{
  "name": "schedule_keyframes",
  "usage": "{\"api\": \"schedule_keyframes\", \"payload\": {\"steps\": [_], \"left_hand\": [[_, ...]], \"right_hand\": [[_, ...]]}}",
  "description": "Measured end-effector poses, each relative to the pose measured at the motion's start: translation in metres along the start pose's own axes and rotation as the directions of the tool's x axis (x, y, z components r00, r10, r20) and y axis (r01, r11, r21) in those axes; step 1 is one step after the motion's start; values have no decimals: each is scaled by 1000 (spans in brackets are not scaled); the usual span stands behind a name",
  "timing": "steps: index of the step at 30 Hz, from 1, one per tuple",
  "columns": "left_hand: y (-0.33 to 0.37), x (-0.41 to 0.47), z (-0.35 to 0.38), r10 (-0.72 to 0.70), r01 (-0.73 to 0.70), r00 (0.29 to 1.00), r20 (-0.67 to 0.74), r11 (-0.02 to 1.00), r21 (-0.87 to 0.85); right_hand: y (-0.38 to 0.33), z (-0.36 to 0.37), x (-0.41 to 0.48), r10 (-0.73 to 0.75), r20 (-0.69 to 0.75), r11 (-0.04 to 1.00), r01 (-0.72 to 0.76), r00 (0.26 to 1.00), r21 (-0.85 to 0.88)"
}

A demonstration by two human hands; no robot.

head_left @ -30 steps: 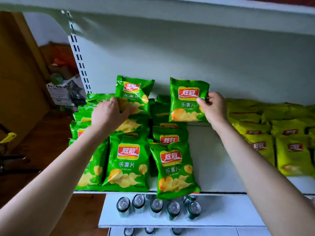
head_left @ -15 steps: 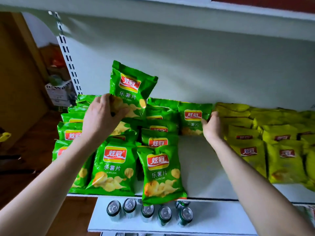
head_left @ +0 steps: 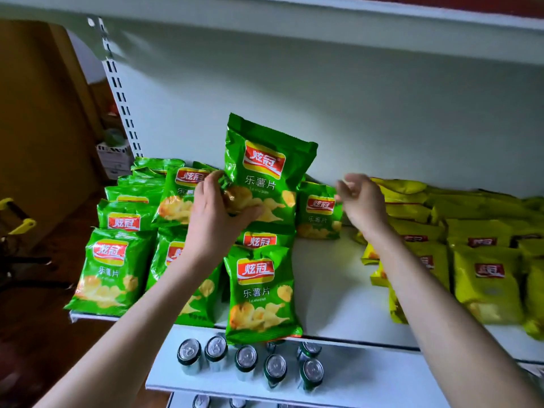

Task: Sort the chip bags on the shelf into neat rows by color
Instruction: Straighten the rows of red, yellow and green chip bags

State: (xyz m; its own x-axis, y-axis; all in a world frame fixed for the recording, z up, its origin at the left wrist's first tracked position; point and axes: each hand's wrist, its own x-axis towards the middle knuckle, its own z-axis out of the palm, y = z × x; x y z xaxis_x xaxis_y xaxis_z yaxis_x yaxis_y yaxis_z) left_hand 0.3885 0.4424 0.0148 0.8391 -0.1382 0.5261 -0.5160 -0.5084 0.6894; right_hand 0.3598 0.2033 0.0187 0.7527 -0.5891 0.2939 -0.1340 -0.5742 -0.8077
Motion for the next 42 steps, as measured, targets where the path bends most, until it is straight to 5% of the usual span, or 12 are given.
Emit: {"api": "schedule_keyframes", "payload": {"steps": [2,3,5,8,12,19,23,26,35,42], "left_hand": [[9,-2,12,-21,23,999,42,999,-43],[13,-3,17,-28,32,997,68,998,-62],[21,-4,28,-29,42,992,120,994,-102],[29,-10,37,-36,63,978,205,990,-127],[25,-19,47,96,-82,971,217,994,-73],[-4,-12,24,273,-286,958,88,932,221],[-51,10,-19,6,30,997,-72,872,489],[-67,20,-35,-173,187,982,-81,780,597],[-81,31,-28,-278,248,960,-23,814,524],[-76,32,-32,-118,152,987,-112,914,377]], "right_hand": [[-28,-17,-13,33,181,846,-124,983,519],[-34,-23,-16,16,272,774,-184,962,605],[-40,-30,-20,-17,323,765,-196,946,613],[-35,-38,-18,12,199,788,-132,980,602],[-22,-59,-8,91,69,774,-114,994,623],[3,-65,11,40,-57,946,-20,998,324],[28,-40,21,-44,-88,997,39,995,-63],[39,-14,19,22,-65,988,-32,998,-153],[55,32,22,163,-109,971,-179,981,-159],[51,25,29,90,-53,941,-103,995,-322]]}}
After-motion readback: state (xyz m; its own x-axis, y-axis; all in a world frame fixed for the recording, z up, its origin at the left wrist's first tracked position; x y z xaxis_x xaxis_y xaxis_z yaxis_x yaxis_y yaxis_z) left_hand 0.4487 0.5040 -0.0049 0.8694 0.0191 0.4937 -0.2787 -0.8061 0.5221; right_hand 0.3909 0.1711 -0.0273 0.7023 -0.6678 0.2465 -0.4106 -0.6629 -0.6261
